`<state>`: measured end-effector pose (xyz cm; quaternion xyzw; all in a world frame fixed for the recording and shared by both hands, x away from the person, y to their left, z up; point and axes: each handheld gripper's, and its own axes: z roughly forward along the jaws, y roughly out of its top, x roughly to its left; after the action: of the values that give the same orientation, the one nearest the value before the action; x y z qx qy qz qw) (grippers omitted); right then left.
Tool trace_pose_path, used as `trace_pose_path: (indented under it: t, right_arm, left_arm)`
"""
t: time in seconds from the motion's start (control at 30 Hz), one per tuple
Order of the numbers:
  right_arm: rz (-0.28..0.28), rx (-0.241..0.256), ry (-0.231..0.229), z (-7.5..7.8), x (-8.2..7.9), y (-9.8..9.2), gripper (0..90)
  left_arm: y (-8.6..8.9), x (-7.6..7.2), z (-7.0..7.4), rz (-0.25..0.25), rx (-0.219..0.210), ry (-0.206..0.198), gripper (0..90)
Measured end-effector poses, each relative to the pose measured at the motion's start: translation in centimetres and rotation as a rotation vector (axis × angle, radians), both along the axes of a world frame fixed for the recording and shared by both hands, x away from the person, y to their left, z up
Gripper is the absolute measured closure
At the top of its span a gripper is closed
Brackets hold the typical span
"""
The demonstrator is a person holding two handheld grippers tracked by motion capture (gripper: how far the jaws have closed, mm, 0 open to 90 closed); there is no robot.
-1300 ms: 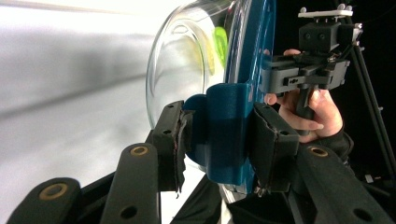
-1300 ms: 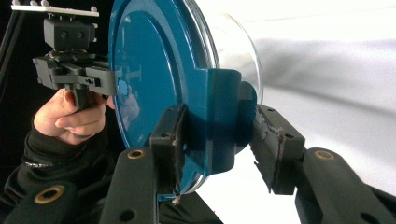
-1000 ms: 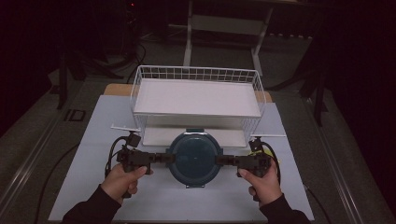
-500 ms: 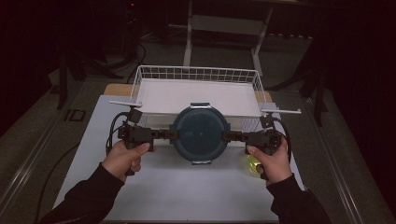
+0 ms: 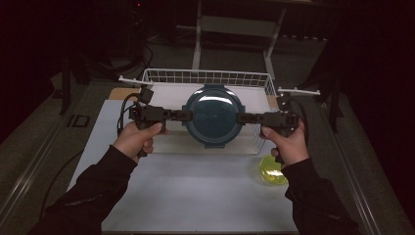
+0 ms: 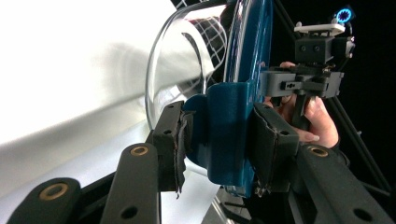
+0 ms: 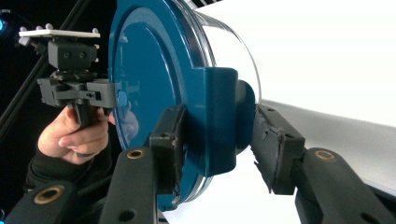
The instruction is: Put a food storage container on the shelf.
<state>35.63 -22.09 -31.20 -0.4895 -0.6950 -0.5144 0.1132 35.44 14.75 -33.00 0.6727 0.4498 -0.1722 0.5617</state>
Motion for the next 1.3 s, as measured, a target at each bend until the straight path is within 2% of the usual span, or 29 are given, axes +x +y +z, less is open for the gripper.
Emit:
trace_pose_path:
  t: [0.13,0.27,0.3,0.37,0.67,0.7,0.87,0.93,1.1,1.23,1.3]
  right_arm:
    - [-0.001,0.0,0.012,0.2,0.8,-0.2,55.0]
    - [-0.01,-0.01,0.014,0.6,1.5,-0.3,55.0]
    - [-0.014,-0.012,0.016,0.8,1.7,-0.3,55.0]
    - [-0.026,-0.026,0.021,1.3,2.7,-0.2,55.0]
    - [-0.049,-0.016,0.046,0.8,4.3,-0.2,55.0]
    - [-0.061,-0.019,0.051,0.6,5.0,-0.1,54.9]
    - [-0.066,-0.012,0.06,0.6,5.4,-0.1,54.9]
    - [-0.074,-0.021,0.063,0.8,5.7,0.2,54.8]
    - [-0.092,-0.027,0.089,0.9,6.7,0.3,54.0]
    - [-0.108,-0.058,0.097,1.0,7.2,0.7,52.0]
    - [-0.126,-0.091,0.098,1.0,7.5,0.8,52.8]
  left_arm:
    - [-0.2,1.1,0.3,-0.002,0.002,0.0,57.7]
    - [-0.3,2.0,0.3,-0.004,-0.015,0.01,57.6]
    - [-0.3,2.6,0.2,-0.005,-0.026,0.011,57.6]
    - [-0.3,3.2,0.1,-0.001,-0.034,0.015,57.6]
    - [-0.4,5.1,-0.4,0.026,-0.041,0.034,57.3]
    - [-0.4,5.5,-0.6,0.032,-0.038,0.035,57.2]
    - [-0.3,6.2,-0.6,0.032,-0.044,0.051,57.1]
    - [-0.1,6.7,-0.7,0.04,-0.05,0.074,56.9]
    - [-0.2,7.2,-0.7,0.063,-0.04,0.096,55.8]
    - [-0.3,7.8,-0.9,0.074,-0.031,0.113,53.7]
    - [-0.8,7.9,-0.7,0.09,-0.007,0.113,51.0]
